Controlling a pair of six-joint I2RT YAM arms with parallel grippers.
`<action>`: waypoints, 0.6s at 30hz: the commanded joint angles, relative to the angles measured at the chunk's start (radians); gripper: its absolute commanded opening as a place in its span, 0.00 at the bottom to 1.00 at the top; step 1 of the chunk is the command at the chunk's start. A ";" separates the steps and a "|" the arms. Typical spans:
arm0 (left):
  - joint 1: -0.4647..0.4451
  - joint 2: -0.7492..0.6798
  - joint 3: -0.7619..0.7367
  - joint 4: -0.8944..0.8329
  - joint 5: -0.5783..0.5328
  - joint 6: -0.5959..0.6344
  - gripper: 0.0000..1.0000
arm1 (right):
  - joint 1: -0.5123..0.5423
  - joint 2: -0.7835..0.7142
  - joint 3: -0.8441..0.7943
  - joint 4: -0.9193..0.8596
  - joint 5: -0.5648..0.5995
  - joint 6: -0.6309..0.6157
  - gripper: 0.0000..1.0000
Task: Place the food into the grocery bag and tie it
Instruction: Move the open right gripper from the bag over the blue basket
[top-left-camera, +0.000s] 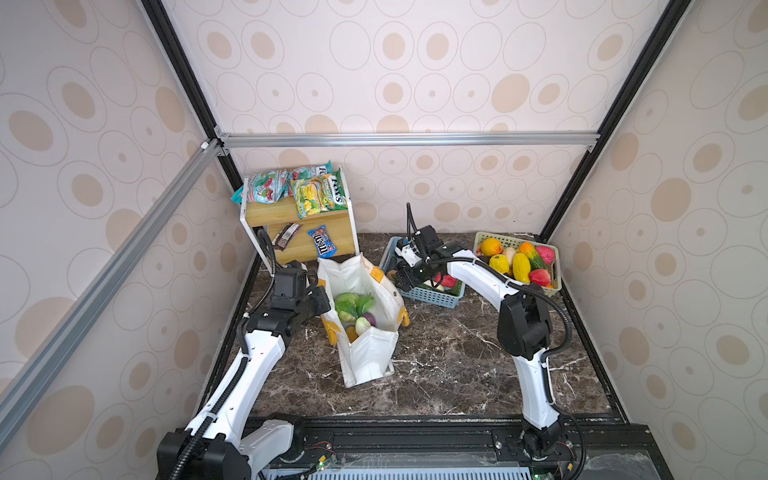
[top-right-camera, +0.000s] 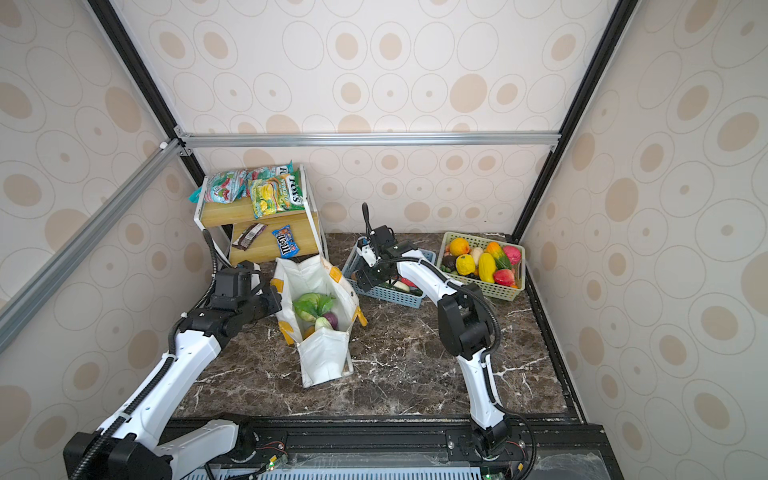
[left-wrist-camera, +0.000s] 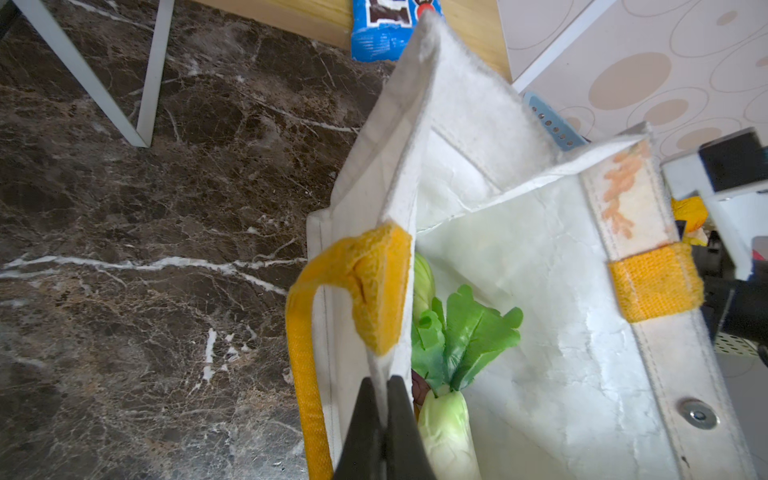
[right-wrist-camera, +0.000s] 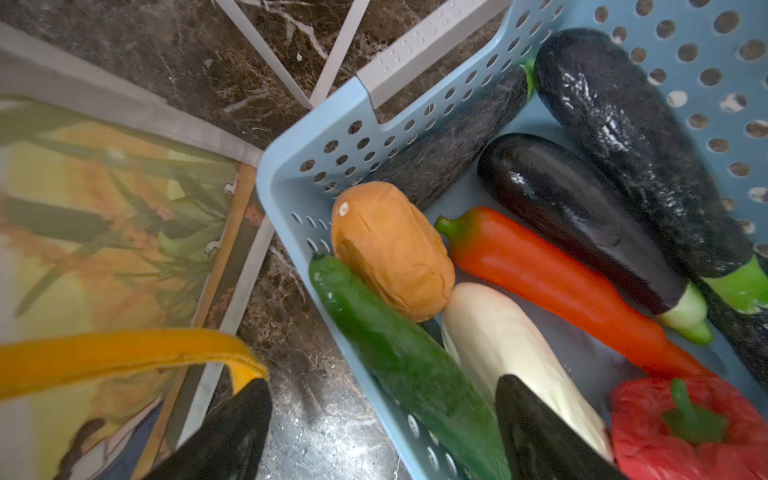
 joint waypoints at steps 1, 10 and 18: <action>0.008 -0.004 -0.001 0.013 -0.001 -0.016 0.00 | -0.005 0.029 0.039 0.015 0.050 -0.013 0.87; 0.008 0.003 -0.001 0.030 0.002 -0.035 0.00 | -0.029 0.065 0.067 0.048 0.082 0.084 0.85; 0.008 0.012 0.015 0.022 0.001 -0.022 0.00 | -0.048 0.104 0.112 0.032 0.100 0.145 0.84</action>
